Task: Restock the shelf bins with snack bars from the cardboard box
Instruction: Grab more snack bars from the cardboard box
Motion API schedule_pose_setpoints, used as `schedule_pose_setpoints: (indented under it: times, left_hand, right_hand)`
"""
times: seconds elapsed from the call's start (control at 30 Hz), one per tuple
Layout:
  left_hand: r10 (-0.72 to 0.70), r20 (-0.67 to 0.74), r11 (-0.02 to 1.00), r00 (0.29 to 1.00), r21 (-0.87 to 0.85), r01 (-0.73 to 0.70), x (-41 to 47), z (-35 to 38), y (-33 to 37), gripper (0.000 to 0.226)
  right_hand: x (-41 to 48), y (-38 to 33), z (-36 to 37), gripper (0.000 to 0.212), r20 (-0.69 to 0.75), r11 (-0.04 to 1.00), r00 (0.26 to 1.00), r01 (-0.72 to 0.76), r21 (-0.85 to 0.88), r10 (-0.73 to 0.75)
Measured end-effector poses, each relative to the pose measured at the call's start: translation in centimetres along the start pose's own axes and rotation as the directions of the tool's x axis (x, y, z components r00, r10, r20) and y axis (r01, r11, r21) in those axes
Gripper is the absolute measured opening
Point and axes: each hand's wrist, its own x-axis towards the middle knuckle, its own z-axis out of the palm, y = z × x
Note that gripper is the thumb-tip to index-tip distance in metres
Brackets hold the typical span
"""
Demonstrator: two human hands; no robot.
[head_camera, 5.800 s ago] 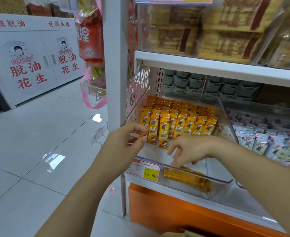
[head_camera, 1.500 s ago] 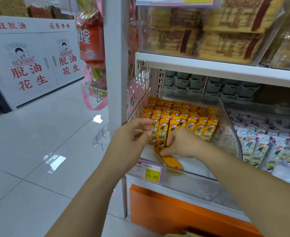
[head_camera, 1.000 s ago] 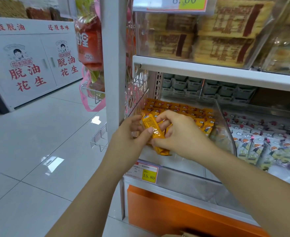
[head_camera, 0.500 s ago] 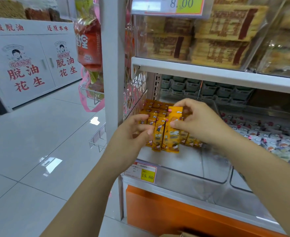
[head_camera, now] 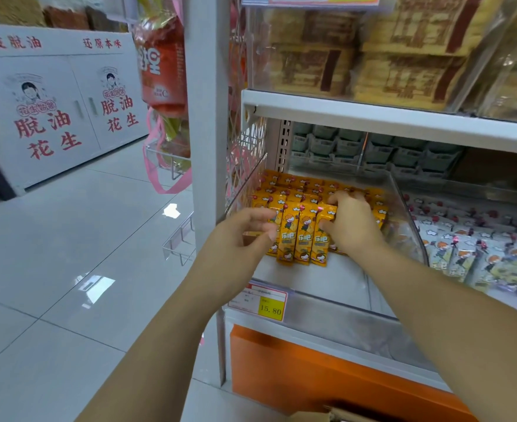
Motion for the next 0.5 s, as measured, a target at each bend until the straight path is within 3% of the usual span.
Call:
schedule_pose_setpoints:
  times: [0.27, 0.37, 0.5]
  left_hand:
    - [0.022, -0.011, 0.999, 1.0, 0.045, -0.022, 0.1, 0.6, 0.3, 0.025]
    - [0.076, -0.085, 0.997, 0.993, 0.035, -0.074, -0.1, 1.6, 1.3, 0.024]
    - [0.178, -0.132, 0.984, 0.975, 0.029, -0.176, -2.9, 4.2, 2.8, 0.028]
  right_hand:
    - [-1.2, -0.6, -2.3, 0.055, 0.036, 0.997, 0.998, 0.06, -0.046, -0.058]
    - [-3.6, -0.7, -4.1, 0.044, 0.023, 0.982, 0.981, 0.191, -0.008, -0.19]
    - [-9.3, 0.8, -6.5, 0.021, -0.03, 0.896, 0.906, 0.422, 0.135, -0.422]
